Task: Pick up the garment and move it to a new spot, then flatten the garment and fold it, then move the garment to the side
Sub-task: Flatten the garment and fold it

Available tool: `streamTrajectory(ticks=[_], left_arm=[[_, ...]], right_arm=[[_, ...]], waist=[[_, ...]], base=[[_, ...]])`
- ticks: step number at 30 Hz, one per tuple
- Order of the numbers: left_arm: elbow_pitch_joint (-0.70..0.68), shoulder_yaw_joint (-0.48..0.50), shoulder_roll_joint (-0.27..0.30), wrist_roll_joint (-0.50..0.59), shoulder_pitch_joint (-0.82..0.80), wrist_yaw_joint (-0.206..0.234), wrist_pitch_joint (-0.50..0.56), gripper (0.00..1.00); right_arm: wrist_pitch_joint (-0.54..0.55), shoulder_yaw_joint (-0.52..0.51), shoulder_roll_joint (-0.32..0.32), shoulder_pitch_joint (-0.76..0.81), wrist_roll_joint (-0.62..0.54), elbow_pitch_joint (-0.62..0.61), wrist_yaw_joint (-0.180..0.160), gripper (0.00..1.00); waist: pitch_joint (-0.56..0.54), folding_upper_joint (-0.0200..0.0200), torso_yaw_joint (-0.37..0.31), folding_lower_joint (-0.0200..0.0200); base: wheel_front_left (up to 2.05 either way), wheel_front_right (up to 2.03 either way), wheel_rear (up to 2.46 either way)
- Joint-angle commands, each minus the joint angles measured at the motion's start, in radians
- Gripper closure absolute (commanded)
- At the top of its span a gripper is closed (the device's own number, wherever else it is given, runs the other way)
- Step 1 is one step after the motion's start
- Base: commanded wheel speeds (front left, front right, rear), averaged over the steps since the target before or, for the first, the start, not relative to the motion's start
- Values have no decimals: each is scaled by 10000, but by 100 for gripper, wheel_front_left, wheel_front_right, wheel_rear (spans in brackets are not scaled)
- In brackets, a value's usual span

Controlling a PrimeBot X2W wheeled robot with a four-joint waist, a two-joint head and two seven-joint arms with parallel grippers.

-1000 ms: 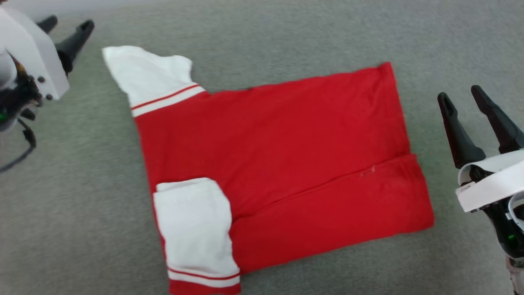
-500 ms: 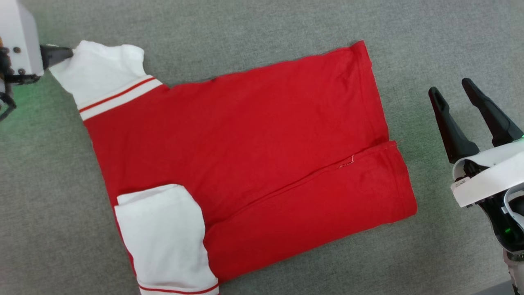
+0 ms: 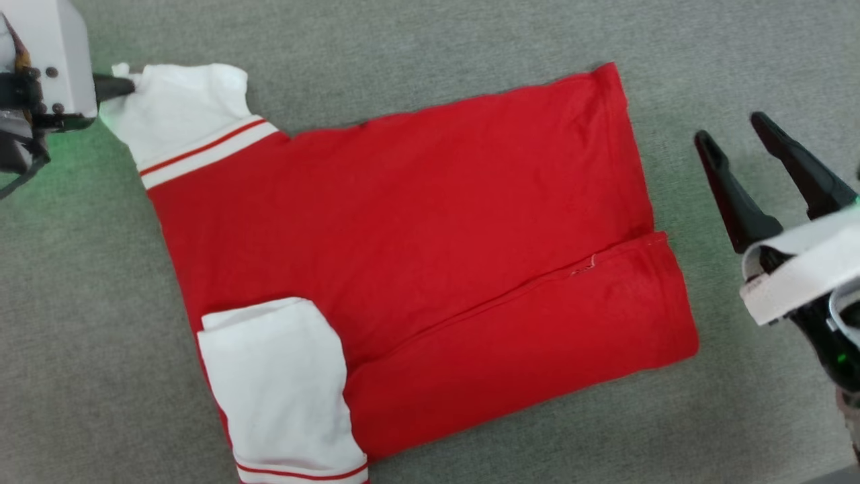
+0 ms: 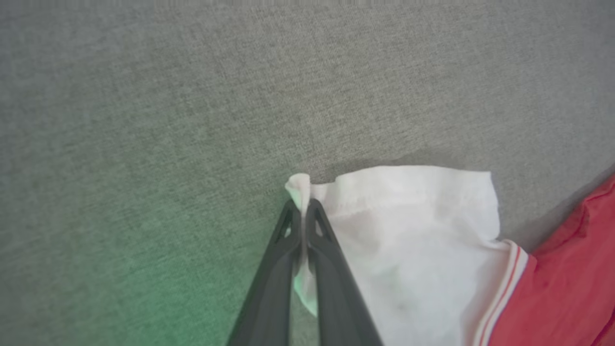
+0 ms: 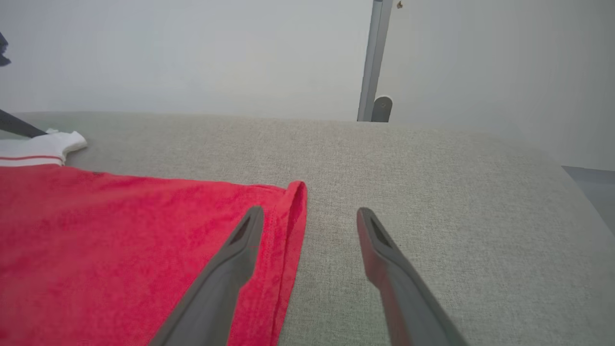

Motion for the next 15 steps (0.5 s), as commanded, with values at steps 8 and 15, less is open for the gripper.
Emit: streamTrajectory(ticks=[8,15], left_arm=[[-37,-43,-523,172,-209,-362,-418,100],[9,-66,-1045,274,-532,-676,-717,100]], right_arm=[[2772,1761,-978,-2797,664,853,-6,0],[5729,3509,-1451,-5207,1761,3123,-6,0]], waist=[[332,0,552,0],[586,0,1131,0]], base=[[0,0,0],[0,0,0]])
